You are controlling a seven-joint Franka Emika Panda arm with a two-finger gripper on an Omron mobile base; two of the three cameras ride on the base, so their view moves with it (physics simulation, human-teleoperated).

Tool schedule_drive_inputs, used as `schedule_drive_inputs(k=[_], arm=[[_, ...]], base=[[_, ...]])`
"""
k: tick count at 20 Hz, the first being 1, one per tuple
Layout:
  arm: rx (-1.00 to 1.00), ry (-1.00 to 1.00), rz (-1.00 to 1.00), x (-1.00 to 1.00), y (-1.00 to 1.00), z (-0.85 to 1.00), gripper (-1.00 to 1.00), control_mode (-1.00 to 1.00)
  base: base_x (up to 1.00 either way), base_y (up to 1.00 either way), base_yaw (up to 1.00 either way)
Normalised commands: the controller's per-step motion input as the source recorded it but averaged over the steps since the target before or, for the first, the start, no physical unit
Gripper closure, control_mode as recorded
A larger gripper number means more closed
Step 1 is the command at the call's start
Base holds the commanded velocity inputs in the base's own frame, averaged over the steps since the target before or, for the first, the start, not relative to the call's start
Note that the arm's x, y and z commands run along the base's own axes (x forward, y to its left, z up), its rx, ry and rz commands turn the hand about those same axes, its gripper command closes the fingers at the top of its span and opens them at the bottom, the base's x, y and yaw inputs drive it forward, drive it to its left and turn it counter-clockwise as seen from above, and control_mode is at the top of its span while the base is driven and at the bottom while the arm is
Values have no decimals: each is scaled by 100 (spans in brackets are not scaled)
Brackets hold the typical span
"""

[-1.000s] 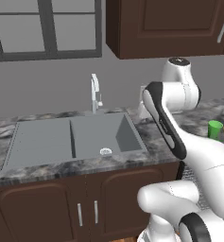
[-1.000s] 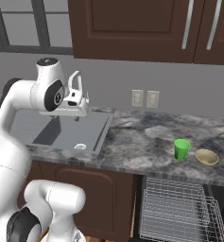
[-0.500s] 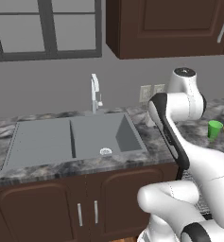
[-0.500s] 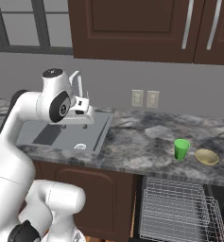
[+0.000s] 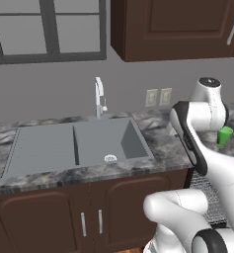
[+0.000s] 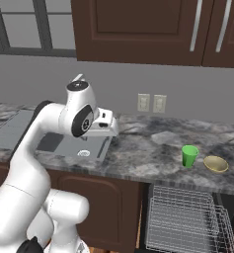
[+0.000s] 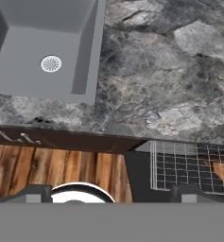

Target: Pick up the cup and bowl from the counter, place them in the dishwasher, and close the dishwasher door.

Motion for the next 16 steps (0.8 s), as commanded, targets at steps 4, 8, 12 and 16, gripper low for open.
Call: schedule_drive_inputs(k=[4,8,12,16], arm=[[0,0,0,5,-53,-17,-100,-100],[0,0,0,15,-52,-23,-100,-100],[0,0,-3,35,-56,-16,-100,-100],[0,0,-5,39,-54,-13,-100,-100]], base=[[0,0,0],[0,0,0],[0,0,0],[0,0,0]])
